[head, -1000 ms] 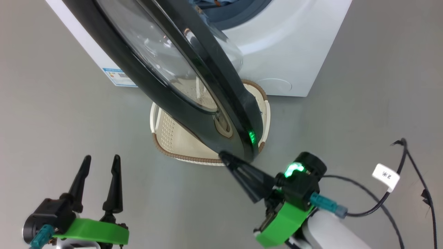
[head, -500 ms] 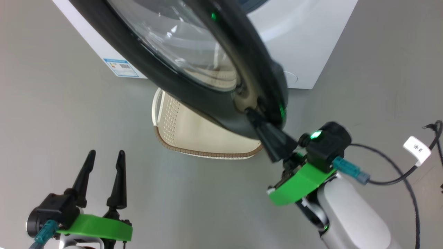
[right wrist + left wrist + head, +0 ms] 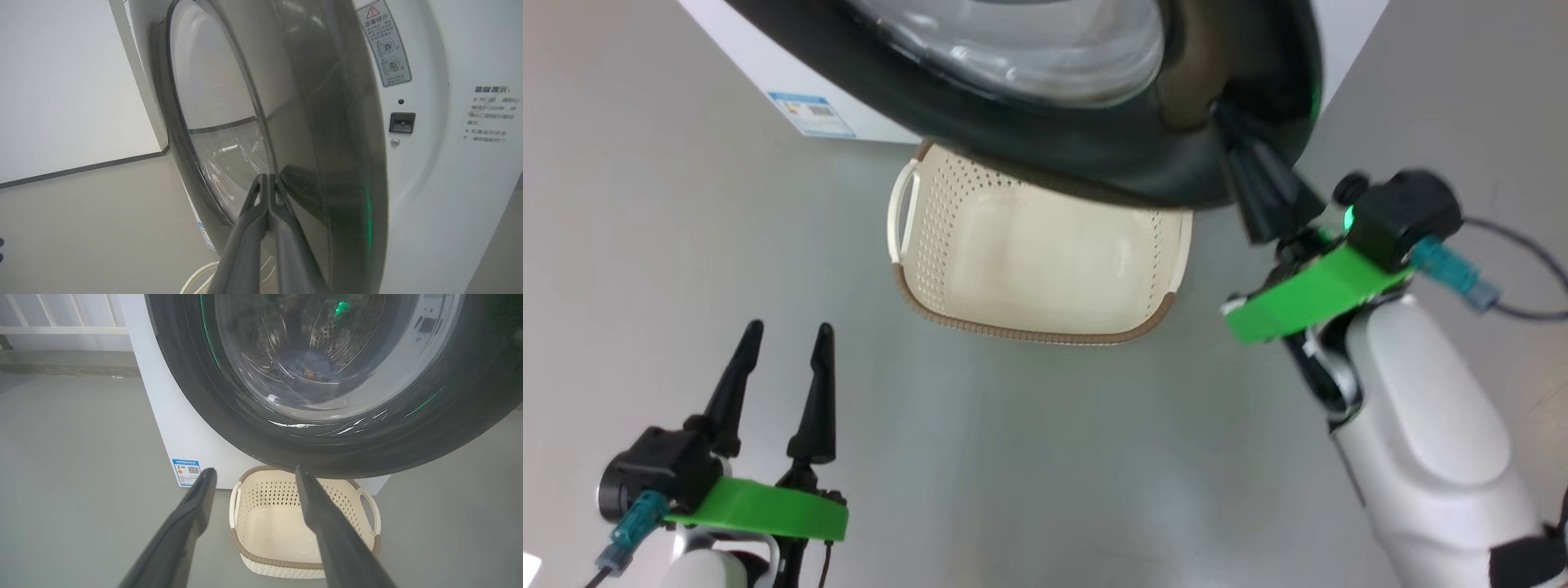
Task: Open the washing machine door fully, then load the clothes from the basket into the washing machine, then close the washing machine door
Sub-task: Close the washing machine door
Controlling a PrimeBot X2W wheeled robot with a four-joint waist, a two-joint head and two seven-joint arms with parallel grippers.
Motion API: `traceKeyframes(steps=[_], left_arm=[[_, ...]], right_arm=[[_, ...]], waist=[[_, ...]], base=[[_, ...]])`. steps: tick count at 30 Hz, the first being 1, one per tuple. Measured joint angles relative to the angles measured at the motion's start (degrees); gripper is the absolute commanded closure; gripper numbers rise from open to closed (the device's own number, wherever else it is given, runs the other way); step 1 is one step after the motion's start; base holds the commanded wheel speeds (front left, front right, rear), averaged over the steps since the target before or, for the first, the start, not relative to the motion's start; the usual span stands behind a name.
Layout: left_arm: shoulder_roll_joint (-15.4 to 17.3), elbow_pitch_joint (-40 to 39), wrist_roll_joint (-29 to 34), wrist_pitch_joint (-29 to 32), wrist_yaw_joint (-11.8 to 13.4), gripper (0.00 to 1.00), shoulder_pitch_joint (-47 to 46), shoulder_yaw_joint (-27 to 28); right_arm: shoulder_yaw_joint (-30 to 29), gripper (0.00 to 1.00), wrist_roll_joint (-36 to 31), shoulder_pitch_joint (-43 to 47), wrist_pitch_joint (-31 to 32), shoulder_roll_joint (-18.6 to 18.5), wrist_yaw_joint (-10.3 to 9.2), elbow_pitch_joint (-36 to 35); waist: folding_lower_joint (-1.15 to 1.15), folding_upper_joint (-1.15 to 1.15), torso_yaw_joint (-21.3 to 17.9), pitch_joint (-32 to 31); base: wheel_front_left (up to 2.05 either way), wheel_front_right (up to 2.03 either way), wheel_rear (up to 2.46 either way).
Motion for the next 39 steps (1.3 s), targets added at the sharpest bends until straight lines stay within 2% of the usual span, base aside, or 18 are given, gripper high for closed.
traceKeyframes(steps=[14, 23, 33, 39], left_arm=[[-0.5, -0.1, -1.9, 0.0, 0.0, 0.00, -3.7, -1.6], [-0.8, 0.2, -2.3, 0.0, 0.0, 0.00, -5.4, -2.9], [-1.1, 0.3, -2.5, 0.0, 0.0, 0.00, -6.4, -4.1], [-1.1, 0.4, -2.5, 0.0, 0.0, 0.00, -6.4, -3.9]], right_arm=[[-4.4, 1.00, 0.0, -15.3, 0.0, -3.9, 0.00, 8.8], [-6.9, 1.00, -0.5, -22.1, 0.0, -4.6, 0.03, 14.1], [-9.2, 1.00, -2.5, -26.4, -0.1, -4.7, 0.48, 19.3], [-8.4, 1.00, -2.8, -26.6, -0.1, -4.5, 0.47, 18.5]], waist=[[0.00, 0.00, 2.4, 4.5], [0.00, 0.00, 3.6, 6.1], [0.00, 0.00, 4.5, 6.9], [0.00, 0.00, 3.5, 6.4]], base=[[0.00, 0.00, 0.00], [0.00, 0.00, 0.00], [0.00, 0.00, 0.00], [0.00, 0.00, 0.00]])
